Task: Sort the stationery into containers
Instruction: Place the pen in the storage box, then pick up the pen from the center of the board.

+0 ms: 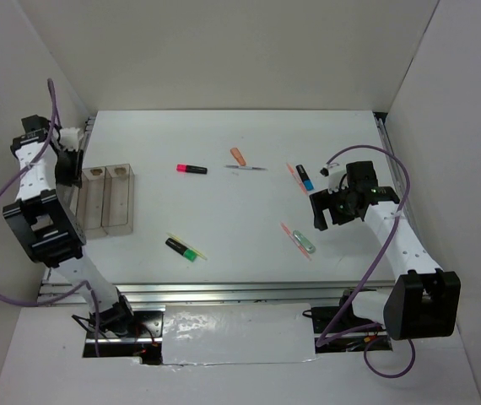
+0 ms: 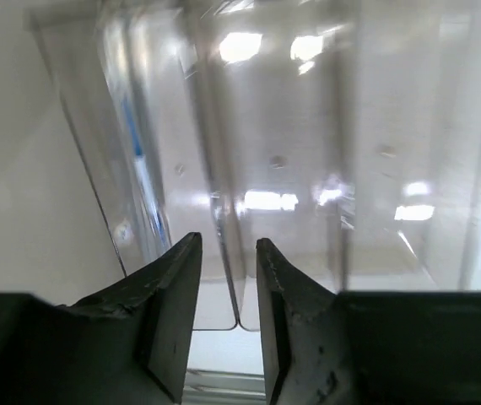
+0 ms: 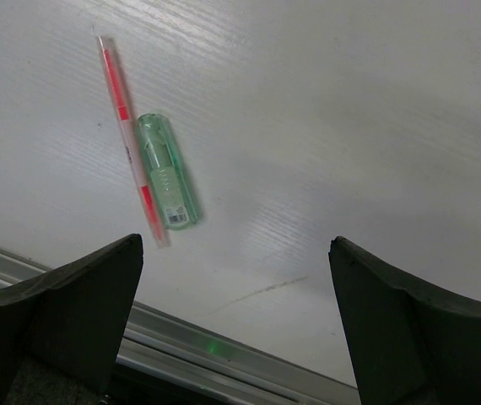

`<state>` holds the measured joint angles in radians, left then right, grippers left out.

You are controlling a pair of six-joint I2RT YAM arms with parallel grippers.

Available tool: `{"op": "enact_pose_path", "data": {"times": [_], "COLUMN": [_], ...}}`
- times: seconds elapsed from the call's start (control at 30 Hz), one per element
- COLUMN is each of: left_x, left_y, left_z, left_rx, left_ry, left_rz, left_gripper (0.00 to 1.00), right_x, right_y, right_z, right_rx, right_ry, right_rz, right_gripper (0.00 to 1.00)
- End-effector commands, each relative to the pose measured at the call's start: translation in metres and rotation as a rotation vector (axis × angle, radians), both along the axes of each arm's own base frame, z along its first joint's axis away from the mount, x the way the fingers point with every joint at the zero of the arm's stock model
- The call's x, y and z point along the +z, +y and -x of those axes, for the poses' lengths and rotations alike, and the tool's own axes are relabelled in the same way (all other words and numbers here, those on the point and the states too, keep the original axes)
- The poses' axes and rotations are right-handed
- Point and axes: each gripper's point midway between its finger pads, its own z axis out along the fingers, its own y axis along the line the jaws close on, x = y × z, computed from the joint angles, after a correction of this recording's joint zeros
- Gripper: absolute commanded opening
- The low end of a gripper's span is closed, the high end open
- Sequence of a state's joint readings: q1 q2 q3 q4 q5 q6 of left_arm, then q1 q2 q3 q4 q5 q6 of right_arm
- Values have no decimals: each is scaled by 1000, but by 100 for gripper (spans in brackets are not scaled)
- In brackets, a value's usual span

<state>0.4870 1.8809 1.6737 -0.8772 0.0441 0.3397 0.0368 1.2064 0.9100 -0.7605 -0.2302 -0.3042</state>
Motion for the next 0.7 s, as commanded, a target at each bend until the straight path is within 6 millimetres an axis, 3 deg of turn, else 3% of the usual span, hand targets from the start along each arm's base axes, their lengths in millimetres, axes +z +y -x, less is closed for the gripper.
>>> {"op": "enact_pose_path", "data": {"times": [0.0, 0.03, 0.07, 0.1, 0.13, 0.17, 0.2, 0.23, 0.3, 0.33, 0.43, 0.6, 0.67], "left_x": [90, 107, 110, 97, 104, 101, 82, 82, 65, 60, 39, -2, -14], "left_y": [-91, -130, -154, -172, -213, -239, -250, -282, -309, -332, -371, -405, -410], "left_z": [-16, -15, -11, -2, 7, 15, 27, 36, 53, 64, 89, 131, 139], "left_rx": [-419, -549, -637, -733, -863, -955, -1008, -1099, -1180, -1254, -1379, -1579, -1619], "left_ry": [-267, -307, -316, -283, -307, -305, -265, -284, -246, -228, -175, -112, -99], "left_rz": [35, 12, 6, -10, -27, -32, -32, -29, 18, 47, 69, -10, -29], "left_gripper": [45, 46, 47, 48, 50, 50, 51, 52, 53, 55, 62, 62, 62], "right_x": [13, 12, 12, 10, 11, 11, 10, 11, 11, 11, 12, 11, 10], "right_y": [6, 6, 6, 6, 6, 6, 6, 6, 6, 5, 4, 3, 2], "right_z": [0, 0, 1, 2, 2, 1, 3, 3, 4, 4, 5, 7, 7], "right_rx": [19, 17, 16, 17, 15, 13, 13, 10, 9, 6, 4, 0, -1], "right_ry": [-25, -23, -20, -15, -16, -20, -14, -18, -18, -16, -17, -9, -11], "right_rz": [-17, -14, -14, -13, -13, -13, -13, -14, -9, -7, 3, 12, 13], "right_gripper": [97, 97, 97, 97, 97, 97, 97, 97, 97, 97, 97, 97, 97]}}
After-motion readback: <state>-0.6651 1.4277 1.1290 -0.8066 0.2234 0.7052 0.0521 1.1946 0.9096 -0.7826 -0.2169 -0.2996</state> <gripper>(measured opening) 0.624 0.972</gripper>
